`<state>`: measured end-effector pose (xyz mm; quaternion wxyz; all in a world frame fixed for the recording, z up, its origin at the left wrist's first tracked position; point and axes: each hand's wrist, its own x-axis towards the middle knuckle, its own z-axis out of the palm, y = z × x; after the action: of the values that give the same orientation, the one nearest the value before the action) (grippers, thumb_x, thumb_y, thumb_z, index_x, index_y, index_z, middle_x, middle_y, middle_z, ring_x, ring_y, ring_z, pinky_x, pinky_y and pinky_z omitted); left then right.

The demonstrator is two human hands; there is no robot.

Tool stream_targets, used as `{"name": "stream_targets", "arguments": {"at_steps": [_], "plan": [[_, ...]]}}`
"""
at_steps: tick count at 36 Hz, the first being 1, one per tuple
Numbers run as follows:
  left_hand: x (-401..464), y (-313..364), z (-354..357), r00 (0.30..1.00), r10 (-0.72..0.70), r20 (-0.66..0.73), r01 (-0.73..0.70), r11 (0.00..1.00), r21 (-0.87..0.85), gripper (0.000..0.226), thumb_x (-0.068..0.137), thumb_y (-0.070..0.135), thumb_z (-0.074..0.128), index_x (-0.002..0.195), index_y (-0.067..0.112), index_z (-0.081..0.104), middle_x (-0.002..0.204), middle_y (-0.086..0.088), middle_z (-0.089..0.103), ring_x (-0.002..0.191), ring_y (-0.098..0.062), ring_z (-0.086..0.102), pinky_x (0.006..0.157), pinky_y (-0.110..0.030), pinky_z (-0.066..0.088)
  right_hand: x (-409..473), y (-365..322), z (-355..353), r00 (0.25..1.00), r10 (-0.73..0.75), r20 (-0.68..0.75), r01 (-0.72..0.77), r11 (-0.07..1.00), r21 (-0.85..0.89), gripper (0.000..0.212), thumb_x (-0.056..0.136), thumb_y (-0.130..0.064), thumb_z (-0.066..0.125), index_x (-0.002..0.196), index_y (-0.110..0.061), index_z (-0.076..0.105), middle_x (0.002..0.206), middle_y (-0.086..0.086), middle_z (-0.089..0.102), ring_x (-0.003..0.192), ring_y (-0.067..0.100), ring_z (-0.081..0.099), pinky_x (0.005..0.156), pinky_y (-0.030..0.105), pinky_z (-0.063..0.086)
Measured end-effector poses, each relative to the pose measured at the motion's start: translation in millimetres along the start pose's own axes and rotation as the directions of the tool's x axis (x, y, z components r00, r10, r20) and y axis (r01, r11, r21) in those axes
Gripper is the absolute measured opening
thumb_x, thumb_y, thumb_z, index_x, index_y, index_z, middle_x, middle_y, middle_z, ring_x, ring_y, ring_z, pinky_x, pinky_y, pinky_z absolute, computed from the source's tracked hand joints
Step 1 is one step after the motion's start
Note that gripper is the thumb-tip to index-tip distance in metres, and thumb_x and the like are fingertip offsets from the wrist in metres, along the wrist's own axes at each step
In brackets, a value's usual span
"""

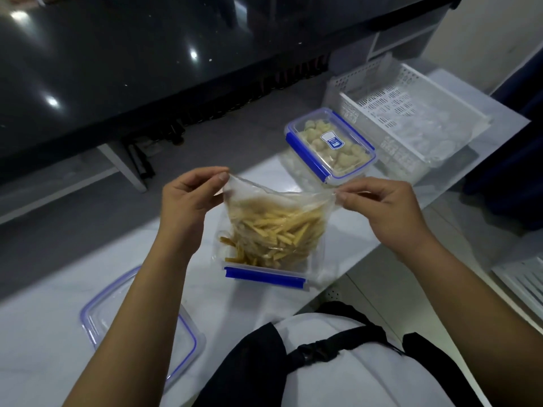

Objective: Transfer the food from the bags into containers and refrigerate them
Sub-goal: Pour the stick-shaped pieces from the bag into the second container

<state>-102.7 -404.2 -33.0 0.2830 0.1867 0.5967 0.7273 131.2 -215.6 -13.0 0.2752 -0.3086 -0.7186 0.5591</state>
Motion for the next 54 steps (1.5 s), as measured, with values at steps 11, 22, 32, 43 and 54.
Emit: {"name": "stream_targets", "arguments": {"at_steps": [11, 22, 32, 43, 54], "plan": [[-7, -19, -8, 0.994, -0.058, 0.091, 0.046, 0.990, 0.134, 0.028, 0.087, 0.016, 0.074, 0.114, 0.024, 0.074, 0.105, 0.003, 0.076, 0.101, -0.014, 0.071, 0.085, -0.022, 0.056, -9, 37, 19, 0.967, 0.251, 0.034, -0.254, 0.959, 0.130, 0.011, 0.086, -0.007, 0.075, 0.097, -0.011, 0.074, 0.090, -0.007, 0.076, 0.086, 0.004, 0.070, 0.074, 0.017, 0.053], [-11, -18, -11, 0.997, -0.012, 0.081, -0.006, 0.976, 0.220, 0.015, 0.078, 0.025, 0.077, 0.090, 0.017, 0.080, 0.095, -0.003, 0.078, 0.093, -0.019, 0.073, 0.083, -0.026, 0.058, -11, 31, 35, 0.957, 0.281, -0.075, -0.263, 0.947, 0.187, 0.014, 0.087, -0.015, 0.074, 0.077, -0.022, 0.082, 0.089, 0.004, 0.078, 0.098, 0.027, 0.071, 0.092, 0.039, 0.057], [-6, -21, -11, 0.997, -0.070, 0.038, 0.063, 0.983, 0.170, 0.018, 0.086, 0.021, 0.074, 0.104, 0.018, 0.078, 0.101, -0.004, 0.078, 0.097, -0.021, 0.073, 0.089, -0.034, 0.059, -16, 32, 37, 0.927, 0.359, -0.106, -0.324, 0.911, 0.255, 0.012, 0.089, -0.018, 0.073, 0.100, -0.015, 0.076, 0.094, 0.005, 0.077, 0.092, 0.018, 0.072, 0.091, 0.041, 0.055], [-16, -37, -7, 0.999, -0.036, -0.032, 0.043, 0.974, 0.224, 0.019, 0.094, 0.015, 0.068, 0.096, 0.030, 0.080, 0.098, 0.002, 0.079, 0.094, -0.013, 0.073, 0.083, -0.028, 0.058, -17, 39, 39, 0.915, 0.371, -0.156, -0.322, 0.908, 0.268, 0.009, 0.089, -0.015, 0.073, 0.089, -0.021, 0.080, 0.095, -0.001, 0.079, 0.104, 0.019, 0.070, 0.094, 0.037, 0.055], [-18, -18, 1, 0.991, 0.106, -0.082, -0.094, 0.986, 0.141, 0.018, 0.097, 0.014, 0.065, 0.097, 0.025, 0.079, 0.088, -0.005, 0.078, 0.086, -0.025, 0.074, 0.074, -0.030, 0.060, -14, 28, 34, 0.950, 0.235, -0.205, -0.159, 0.930, 0.330, 0.015, 0.093, -0.010, 0.067, 0.084, -0.014, 0.079, 0.085, 0.012, 0.077, 0.087, 0.029, 0.075, 0.082, 0.036, 0.060]]}}
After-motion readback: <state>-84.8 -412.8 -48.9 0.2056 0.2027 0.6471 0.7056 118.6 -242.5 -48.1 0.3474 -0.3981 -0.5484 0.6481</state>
